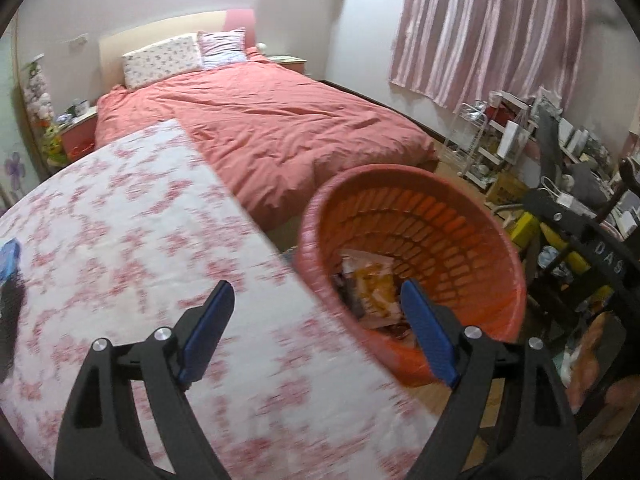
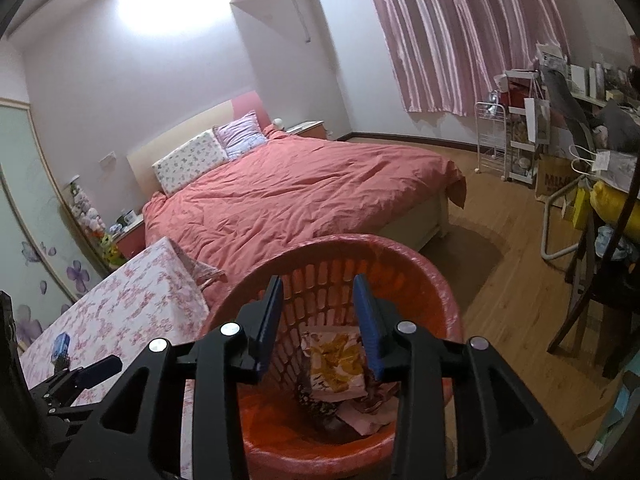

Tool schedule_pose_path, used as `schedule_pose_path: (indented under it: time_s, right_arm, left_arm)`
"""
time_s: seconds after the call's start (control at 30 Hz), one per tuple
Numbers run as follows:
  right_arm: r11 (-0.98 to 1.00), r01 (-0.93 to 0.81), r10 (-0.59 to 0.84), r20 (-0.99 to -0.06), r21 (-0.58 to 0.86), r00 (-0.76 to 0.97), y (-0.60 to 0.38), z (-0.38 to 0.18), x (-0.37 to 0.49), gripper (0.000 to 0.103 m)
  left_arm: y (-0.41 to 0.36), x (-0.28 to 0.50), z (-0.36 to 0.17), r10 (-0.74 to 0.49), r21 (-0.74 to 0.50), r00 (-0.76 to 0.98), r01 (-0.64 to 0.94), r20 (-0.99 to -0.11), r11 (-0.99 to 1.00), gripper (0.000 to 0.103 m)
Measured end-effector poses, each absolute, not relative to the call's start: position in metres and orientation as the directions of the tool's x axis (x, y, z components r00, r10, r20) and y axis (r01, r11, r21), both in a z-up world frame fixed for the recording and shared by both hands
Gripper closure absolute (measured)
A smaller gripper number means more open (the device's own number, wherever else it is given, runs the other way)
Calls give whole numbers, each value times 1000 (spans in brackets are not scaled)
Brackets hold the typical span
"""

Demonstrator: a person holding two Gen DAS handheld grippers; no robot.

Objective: Collect trash
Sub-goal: 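Move both tools back to the bed toward the black mesh pad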

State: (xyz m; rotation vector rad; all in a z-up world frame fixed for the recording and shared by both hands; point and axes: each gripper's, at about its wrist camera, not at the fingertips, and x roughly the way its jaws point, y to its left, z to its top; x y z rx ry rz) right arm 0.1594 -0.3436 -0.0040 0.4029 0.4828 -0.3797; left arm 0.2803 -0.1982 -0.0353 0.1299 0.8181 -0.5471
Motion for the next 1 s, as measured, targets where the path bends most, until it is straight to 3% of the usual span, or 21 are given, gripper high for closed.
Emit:
schedule_pose_path:
  time_s: [0.23, 0.53, 0.77, 1.0]
  right_arm:
    - [889, 366, -190, -506, 275, 841, -311, 8, 167, 66]
    - [949, 164, 3, -528, 269, 849, -222, 14, 201, 66]
    - [963, -70, 215, -588, 259, 780, -111, 2, 245, 66]
    - [947, -196, 318, -662, 254, 679, -26, -24, 283, 66]
  left_arm:
    - [-129, 285, -32, -321, -71, 608, 398, -726, 915, 20]
    - [1, 285, -22, -174, -82, 681, 165, -711, 983, 16]
    - [115, 282, -21, -44, -122, 697, -64, -716, 990, 15]
    - [192, 278, -25, 38, -135, 701, -190, -713, 973, 15]
